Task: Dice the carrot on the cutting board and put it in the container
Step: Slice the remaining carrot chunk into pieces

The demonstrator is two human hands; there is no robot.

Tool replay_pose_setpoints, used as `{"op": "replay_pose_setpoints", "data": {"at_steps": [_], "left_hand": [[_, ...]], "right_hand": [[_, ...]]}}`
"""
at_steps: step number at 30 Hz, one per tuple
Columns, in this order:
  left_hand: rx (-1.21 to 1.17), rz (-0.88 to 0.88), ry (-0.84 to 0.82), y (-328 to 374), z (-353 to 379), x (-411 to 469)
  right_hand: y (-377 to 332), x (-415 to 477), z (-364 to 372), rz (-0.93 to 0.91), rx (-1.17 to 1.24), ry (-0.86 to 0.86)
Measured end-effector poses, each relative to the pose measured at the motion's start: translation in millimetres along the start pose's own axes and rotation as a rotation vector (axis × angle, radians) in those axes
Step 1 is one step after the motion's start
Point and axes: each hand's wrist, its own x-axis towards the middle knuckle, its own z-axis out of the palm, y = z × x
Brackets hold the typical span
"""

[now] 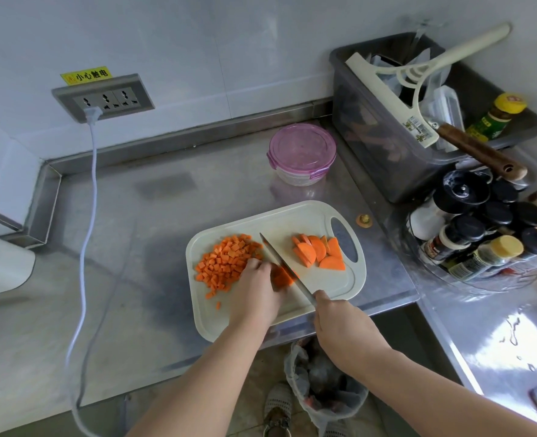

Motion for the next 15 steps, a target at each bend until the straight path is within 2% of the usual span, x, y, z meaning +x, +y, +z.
{"op": "replay_pose_setpoints", "data": {"at_steps": [5, 9, 12, 15], "left_hand": [[0.002, -0.013, -0.003, 0.7, 2.5, 0.0], [-0.013, 0.014, 0.034, 0.7, 1.3, -3.2], [-0.050, 0.030, 0.039, -0.1, 0.0, -5.2], [-0.084, 0.030, 0.025, -1.0, -2.2, -5.8]], "right_hand": [[-7.2, 3.9, -1.4, 0.017, -0.033, -0.064], [-4.1, 14.3, -10.7, 0.034, 0.117, -0.086], [-0.4, 15.4, -12.8, 0.012, 0.198, -0.043], [1.3, 10.0, -9.3, -0.001, 0.160, 0.024]]}}
